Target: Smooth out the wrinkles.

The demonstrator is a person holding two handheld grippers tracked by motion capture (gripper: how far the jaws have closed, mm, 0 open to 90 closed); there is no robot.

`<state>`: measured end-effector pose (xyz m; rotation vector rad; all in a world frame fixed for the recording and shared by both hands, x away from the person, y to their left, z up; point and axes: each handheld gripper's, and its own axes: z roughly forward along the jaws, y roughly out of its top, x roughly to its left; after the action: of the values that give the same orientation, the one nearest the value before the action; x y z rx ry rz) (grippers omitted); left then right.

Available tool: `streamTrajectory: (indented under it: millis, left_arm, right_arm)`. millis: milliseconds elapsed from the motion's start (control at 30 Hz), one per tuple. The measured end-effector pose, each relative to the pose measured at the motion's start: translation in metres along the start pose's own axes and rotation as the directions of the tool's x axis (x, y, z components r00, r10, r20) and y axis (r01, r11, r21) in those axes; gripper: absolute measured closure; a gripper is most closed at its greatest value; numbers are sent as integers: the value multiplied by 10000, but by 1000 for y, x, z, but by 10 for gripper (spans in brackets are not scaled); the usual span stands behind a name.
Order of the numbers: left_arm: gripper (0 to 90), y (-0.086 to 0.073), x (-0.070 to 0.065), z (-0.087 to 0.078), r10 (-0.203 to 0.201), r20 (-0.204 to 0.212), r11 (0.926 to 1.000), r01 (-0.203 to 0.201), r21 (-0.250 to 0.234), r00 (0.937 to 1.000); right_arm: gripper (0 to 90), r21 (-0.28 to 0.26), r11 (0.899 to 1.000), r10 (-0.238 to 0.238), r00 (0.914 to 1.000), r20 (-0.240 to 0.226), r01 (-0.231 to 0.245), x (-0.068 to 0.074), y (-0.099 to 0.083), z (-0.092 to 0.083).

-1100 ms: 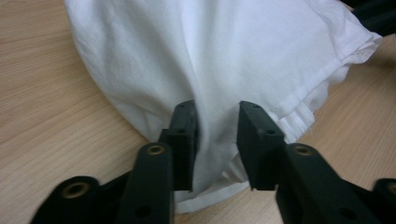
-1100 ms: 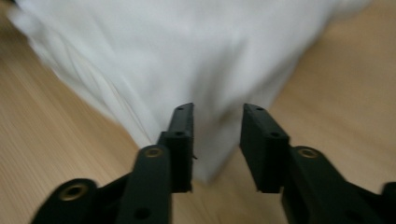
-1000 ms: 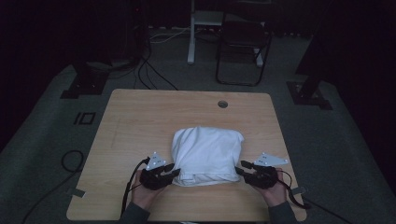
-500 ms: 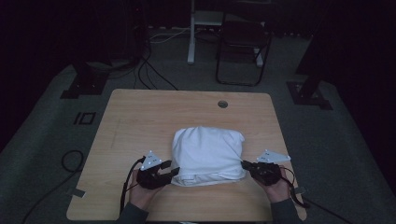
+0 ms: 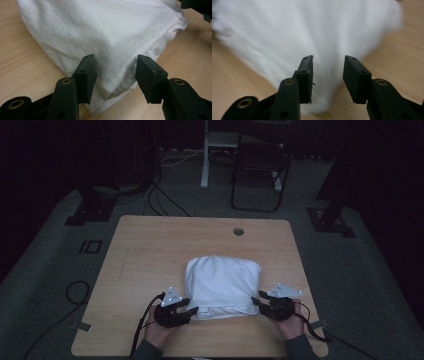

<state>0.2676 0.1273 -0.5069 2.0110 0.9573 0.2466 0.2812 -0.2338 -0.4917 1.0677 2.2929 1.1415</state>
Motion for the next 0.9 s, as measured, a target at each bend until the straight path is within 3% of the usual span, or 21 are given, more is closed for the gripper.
streamTrajectory:
  millis: [67,167,233,433,567,633,667,700,900]
  left_arm:
    - [505,-1,-1,2,5,-25,10000,-5,36,10000]
    - [504,-2,-1,6,4,-57,10000,-3,86,10000]
    - [503,-3,0,9,-32,-75,9999,33,100,10000]
    - [503,0,9,10,-187,-505,9998,188,5,9986]
    - [503,4,30,8,-485,-1065,9987,467,-194,9931]
    - [504,5,34,7,-535,-1161,9984,512,-225,9918]
    - [504,7,45,6,-732,-1585,9970,682,-363,9846]
    - [505,8,50,6,-814,-1699,9963,751,-427,9821]
    - [506,14,70,4,-1085,-2116,9934,978,-604,9713]
  right_arm:
    - [592,287,9993,-227,9990,-384,238,6,1,8]
    - [612,1375,9894,-433,9988,-242,462,11,-4,34]
    - [614,1708,9846,-325,9990,-300,372,11,-7,51]
    - [614,1643,9855,-396,9990,-205,425,11,4,71]
    - [610,1403,9899,-172,9993,-321,215,9,17,92]
    - [609,1384,9902,-142,9994,-330,186,9,21,96]
    - [607,1354,9906,-158,9993,-335,202,9,23,100]
    - [604,1246,9922,-22,9988,-497,84,7,31,111]
    - [597,1035,9946,143,9977,-655,-75,3,45,133]
